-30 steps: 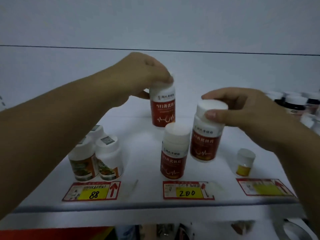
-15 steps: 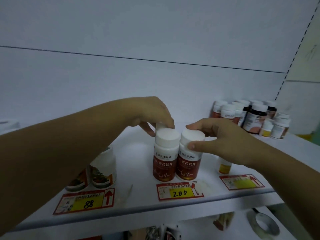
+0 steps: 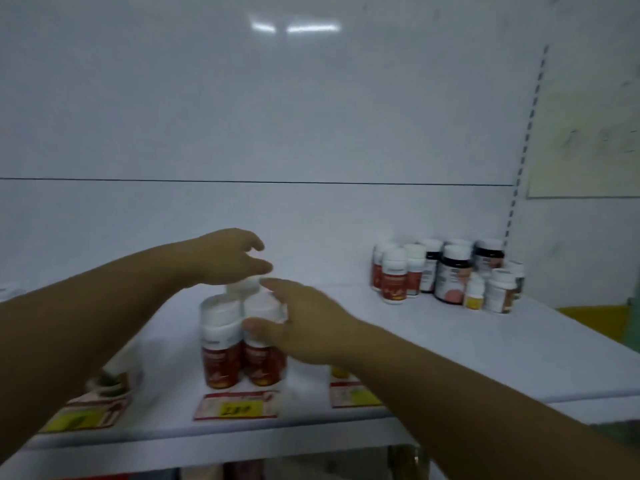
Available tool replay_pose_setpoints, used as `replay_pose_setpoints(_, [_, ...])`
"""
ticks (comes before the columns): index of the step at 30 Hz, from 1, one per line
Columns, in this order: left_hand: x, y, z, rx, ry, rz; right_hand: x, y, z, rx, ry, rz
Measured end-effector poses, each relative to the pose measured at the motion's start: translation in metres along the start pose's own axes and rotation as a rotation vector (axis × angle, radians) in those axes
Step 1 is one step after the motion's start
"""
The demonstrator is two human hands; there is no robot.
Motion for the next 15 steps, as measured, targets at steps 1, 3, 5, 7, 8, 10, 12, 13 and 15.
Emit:
replay_pose_setpoints(1, [-0.011, 0.007, -0.001, -0.019, 0.021, -0.009, -0.002, 0.007, 0.004, 0.009, -0.014, 0.038])
replay_pose_setpoints(3, [-0.034, 0.019, -0.007, -0.041, 0.014, -0.036, -0.012, 0.029, 0.014, 0.026, 0.020, 0.044])
replay_pose_setpoints(5, [-0.058, 0.024, -0.018, -0.059, -0.019, -0.071, -0.034, 0.055, 0.027, 0.031, 0.119, 0.008])
replay_pose_setpoints(7, [-0.088, 0.025, -0.034, -0.050, -0.023, -0.104, -0.058, 0.081, 0.045, 0.018, 0.166, -0.048])
replay_pose_setpoints(8, [-0.105, 0.024, -0.044, -0.040, -0.022, -0.130, -0.072, 0.092, 0.054, 0.010, 0.166, -0.082])
replay_pose_setpoints(10, [-0.140, 0.017, -0.066, -0.020, -0.011, -0.187, -0.097, 0.114, 0.071, -0.025, 0.163, -0.150])
replay_pose_setpoints(12, [-0.175, 0.006, -0.092, 0.028, 0.008, -0.238, -0.126, 0.132, 0.089, -0.098, 0.161, -0.192])
replay_pose_setpoints(13, [-0.191, -0.003, -0.105, 0.058, 0.020, -0.273, -0.140, 0.138, 0.098, -0.121, 0.173, -0.211])
replay_pose_setpoints(15, [-0.221, -0.025, -0.135, 0.102, 0.078, -0.309, -0.168, 0.147, 0.116, -0.132, 0.230, -0.261])
Point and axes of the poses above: each hand's wrist, its own y-axis away from the middle knuckle, its own z-axis out of the back of the hand, x = y × z, the point moved 1 cm from there along -y, towards the middle knuckle, and after that the axes turned 9 degrees about z, right-handed, at the moved point
